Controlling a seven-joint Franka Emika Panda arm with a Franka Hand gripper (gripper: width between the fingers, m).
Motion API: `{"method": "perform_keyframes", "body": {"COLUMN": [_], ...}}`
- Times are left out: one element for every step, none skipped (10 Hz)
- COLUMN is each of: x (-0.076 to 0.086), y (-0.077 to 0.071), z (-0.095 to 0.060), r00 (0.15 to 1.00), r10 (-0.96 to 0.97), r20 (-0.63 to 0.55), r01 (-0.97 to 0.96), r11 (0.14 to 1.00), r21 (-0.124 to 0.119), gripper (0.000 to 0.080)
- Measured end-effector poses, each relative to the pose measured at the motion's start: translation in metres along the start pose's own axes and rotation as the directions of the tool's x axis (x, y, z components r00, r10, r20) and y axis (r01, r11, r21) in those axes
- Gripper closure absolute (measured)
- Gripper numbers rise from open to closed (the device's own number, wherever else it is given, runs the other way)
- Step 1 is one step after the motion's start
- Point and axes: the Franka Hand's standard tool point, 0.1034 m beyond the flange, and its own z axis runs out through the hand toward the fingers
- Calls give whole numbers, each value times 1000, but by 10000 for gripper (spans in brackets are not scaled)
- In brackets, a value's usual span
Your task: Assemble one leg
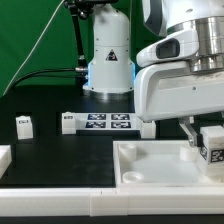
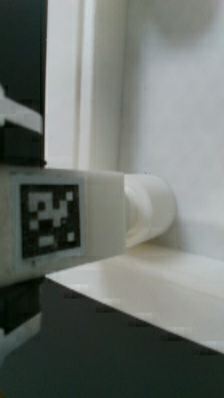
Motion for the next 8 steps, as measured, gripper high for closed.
{"method": "perform_keyframes", "body": {"x": [0, 0, 0, 1, 0, 0, 0, 0], "y": [0, 0, 0, 0, 0, 0, 0, 0], "z": [0, 0, 0, 0, 0, 0, 0, 0], "r00": [1000, 1000, 1000, 1000, 1000, 1000, 1000, 1000], "r10": [-1, -1, -1, -1, -2, -2, -2, -2], "r20": [-2, -2, -1, -1, -1, -1, -1, -1], "r01": [1, 1, 1, 1, 2, 2, 2, 2], "r11": [1000, 1000, 1000, 1000, 1000, 1000, 1000, 1000], "r21": [-1, -1, -1, -1, -1, -1, -1, -1], "gripper": [508, 508, 508, 508, 508, 441, 261, 261]}}
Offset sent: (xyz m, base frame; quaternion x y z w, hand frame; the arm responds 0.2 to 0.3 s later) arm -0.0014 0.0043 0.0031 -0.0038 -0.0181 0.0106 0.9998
